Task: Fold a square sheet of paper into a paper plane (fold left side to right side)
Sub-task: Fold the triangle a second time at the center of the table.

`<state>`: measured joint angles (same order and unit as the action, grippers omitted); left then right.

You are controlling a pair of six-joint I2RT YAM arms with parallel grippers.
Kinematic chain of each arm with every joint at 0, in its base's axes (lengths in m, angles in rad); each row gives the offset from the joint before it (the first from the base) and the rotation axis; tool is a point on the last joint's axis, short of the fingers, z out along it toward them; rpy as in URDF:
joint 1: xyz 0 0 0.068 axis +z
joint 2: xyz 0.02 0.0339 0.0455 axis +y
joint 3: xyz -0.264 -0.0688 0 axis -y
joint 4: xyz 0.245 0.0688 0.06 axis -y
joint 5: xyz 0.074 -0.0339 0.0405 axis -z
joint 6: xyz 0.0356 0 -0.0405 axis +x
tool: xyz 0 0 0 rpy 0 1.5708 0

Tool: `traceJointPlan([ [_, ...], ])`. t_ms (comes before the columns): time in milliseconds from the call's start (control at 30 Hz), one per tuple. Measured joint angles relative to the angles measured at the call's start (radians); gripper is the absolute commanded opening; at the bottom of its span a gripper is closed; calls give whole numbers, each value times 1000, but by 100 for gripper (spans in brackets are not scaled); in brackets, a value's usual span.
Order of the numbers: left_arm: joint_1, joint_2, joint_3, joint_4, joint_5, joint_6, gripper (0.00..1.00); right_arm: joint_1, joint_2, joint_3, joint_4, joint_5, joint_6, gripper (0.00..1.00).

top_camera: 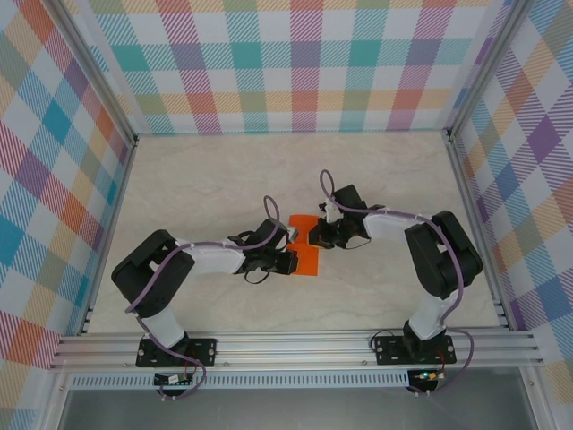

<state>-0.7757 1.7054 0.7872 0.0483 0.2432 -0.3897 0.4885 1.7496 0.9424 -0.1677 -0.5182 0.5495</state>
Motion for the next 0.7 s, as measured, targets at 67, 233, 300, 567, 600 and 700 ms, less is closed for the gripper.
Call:
traceJointPlan([
  [67,0,-1,-3,5,0,0,0,10,-19,0,1,-6,-9,4],
  [233,0,-1,-5,8,0,0,0,60,11,0,3,-21,-5,4],
  [300,0,-1,-5,8,0,0,0,76,39,0,8,-26,-3,4],
  [567,0,-1,-5,9,0,0,0,95,87,1,8,-32,8,4],
  [600,0,-1,-5,9,0,0,0,95,89,2,8,-32,8,4],
  [700,0,-1,-5,9,0,0,0,95,105,8,8,-31,10,4],
])
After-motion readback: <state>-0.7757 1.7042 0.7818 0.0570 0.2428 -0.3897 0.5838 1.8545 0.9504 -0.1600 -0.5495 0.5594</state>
